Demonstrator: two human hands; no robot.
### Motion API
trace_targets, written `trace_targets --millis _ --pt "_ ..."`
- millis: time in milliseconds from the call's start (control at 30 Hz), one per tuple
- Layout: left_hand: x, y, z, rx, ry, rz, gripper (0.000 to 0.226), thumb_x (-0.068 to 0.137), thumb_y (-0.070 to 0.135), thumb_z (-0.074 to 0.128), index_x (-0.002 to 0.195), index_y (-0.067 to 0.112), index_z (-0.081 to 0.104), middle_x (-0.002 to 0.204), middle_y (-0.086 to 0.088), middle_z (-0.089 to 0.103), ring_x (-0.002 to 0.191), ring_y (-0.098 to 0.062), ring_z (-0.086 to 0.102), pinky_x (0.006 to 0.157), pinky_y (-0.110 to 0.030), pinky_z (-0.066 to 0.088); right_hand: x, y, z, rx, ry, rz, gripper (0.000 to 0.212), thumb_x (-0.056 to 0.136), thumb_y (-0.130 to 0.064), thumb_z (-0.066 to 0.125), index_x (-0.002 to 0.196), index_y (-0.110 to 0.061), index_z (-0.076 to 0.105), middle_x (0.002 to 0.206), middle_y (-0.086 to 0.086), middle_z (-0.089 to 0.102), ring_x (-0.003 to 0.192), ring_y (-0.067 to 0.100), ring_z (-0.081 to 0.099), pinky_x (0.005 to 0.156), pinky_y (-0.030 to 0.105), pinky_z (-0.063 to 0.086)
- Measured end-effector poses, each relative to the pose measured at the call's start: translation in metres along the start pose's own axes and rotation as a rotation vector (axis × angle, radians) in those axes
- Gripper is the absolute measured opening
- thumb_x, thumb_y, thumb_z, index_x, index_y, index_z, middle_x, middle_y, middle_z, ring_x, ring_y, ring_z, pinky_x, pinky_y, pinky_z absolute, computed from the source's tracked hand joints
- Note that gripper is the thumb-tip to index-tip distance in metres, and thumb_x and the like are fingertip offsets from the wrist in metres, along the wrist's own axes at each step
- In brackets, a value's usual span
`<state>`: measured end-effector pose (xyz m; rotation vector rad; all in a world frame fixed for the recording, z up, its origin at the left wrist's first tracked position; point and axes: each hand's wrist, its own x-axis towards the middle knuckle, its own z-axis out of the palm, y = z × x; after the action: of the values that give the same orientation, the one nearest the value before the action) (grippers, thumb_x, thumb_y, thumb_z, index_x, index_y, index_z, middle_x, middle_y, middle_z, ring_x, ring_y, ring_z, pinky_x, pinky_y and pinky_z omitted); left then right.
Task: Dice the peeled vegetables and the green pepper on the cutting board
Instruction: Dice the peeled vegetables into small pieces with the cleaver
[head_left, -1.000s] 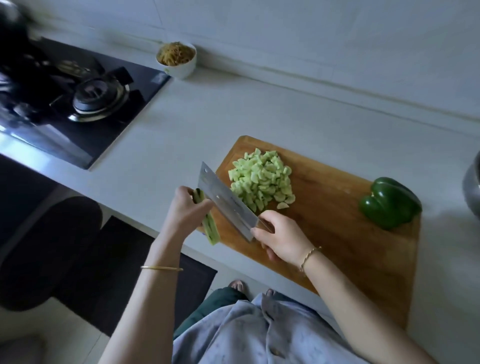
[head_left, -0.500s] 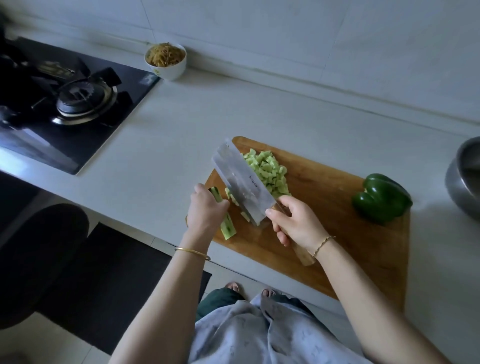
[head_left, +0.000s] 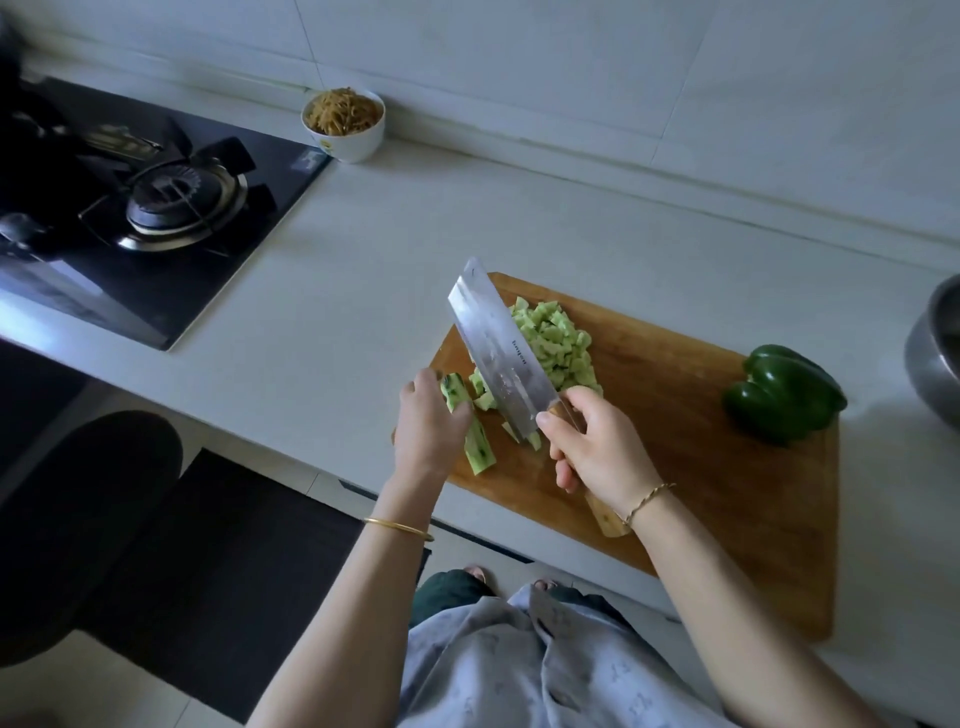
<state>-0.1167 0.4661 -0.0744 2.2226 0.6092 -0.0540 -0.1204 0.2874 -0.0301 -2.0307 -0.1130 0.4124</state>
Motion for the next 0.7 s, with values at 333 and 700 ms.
trace_targets --millis 333,700 --pt "-0.002 0.007 0.013 -0.013 0.077 0.246 0.025 0.089 0.014 0.063 0.113 0.013 0.062 0.112 -0.004 0.055 0.095 -0.018 0.057 0.082 -0.026 0.049 0.001 -0.003 0.002 0.105 0.055 0.026 0.020 0.096 -0.023 0.055 0.078 -0.016 0.048 0.064 0.006 0.056 0.042 0.016 0.053 0.041 0.027 0.042" --pt "0.002 0.009 0.016 0.034 0.109 0.261 0.020 0.088 0.017 0.065 0.107 0.010 0.065 0.106 -0.001 0.050 0.101 -0.021 0.051 0.082 -0.027 0.044 0.003 -0.006 -0.008 0.194 0.099 0.035 0.024 0.096 -0.022 0.055 0.074 -0.016 0.048 0.062 0.006 0.057 0.042 0.017 0.052 0.043 0.029 0.044"
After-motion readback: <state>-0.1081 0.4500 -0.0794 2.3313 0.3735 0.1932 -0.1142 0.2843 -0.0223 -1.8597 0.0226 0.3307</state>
